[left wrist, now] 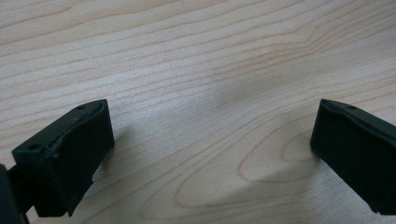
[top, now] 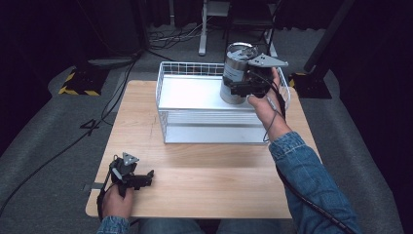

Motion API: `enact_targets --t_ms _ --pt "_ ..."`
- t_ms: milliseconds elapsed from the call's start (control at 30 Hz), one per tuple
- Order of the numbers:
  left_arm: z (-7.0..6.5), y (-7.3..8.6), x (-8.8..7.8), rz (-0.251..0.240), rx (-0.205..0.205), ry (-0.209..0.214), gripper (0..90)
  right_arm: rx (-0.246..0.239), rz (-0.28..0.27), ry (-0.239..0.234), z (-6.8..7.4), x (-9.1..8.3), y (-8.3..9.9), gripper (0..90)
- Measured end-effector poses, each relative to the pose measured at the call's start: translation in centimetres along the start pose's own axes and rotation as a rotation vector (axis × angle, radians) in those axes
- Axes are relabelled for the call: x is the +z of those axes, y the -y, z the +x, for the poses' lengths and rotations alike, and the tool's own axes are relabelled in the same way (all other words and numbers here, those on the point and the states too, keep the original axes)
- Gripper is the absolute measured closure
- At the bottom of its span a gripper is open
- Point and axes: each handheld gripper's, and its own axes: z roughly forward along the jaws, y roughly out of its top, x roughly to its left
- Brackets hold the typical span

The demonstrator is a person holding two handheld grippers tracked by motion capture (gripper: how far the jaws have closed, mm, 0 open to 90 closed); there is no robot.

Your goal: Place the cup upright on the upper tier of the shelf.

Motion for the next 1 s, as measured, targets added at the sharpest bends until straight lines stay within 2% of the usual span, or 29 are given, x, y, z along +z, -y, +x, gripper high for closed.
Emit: enact_targets --t_ms 100,133,200,300,333,400,567,600,633,667,833,867,1000 --pt "0.0 0.0 0.0 -0.001 0.0 0.001 0.0 -0.005 0.016 0.0 0.0 -0.2 0.0 0.1" --pt "0.0 0.0 0.0 0.0 0.0 0.0 0.0 -0.031 0.024 0.023 0.3 -0.3 -0.2 0.0" --pt "0.0 0.0 0.0 -0.001 0.0 0.0 0.0 -0.036 0.023 0.032 0.4 -0.4 -0.2 0.0" --pt "0.0 0.0 0.0 0.0 0.0 0.0 0.0 -0.016 0.009 0.03 0.4 -0.5 -0.2 0.0" --pt "0.0 0.0 0.0 0.0 0.0 0.0 0.0 0.004 0.002 0.01 0.1 -0.7 -0.1 0.0" --pt "0.0 0.0 0.0 0.0 0.0 0.001 0.0 0.014 0.009 -0.008 -0.1 -0.9 -0.1 0.0" --pt "0.0 0.0 0.0 0.0 0.0 0.001 0.0 0.02 0.016 -0.037 -0.2 -2.0 0.0 0.0" --pt "0.0 0.0 0.0 0.0 -0.002 -0.001 0.0 0.032 0.012 -0.059 -0.4 -2.6 0.2 0.0" --pt "0.0 0.0 0.0 0.0 -0.002 -0.001 0.0 0.032 0.012 -0.059 -0.4 -2.6 0.2 0.0" --pt "0.0 0.0 0.0 0.0 -0.003 -0.001 0.0 0.049 0.013 -0.085 -0.6 -3.1 0.4 0.0" --pt "0.0 -0.1 0.1 -0.001 -0.004 -0.001 0.0 0.06 0.005 -0.106 -0.8 -4.4 0.7 0.0" --pt "0.0 -0.1 0.1 -0.001 -0.004 -0.001 0.0 0.062 -0.002 -0.12 -0.8 -5.3 0.8 0.0" --pt "0.0 -0.1 0.1 -0.001 -0.004 -0.002 0.0 0.058 -0.014 -0.134 -0.9 -6.4 1.0 0.0"
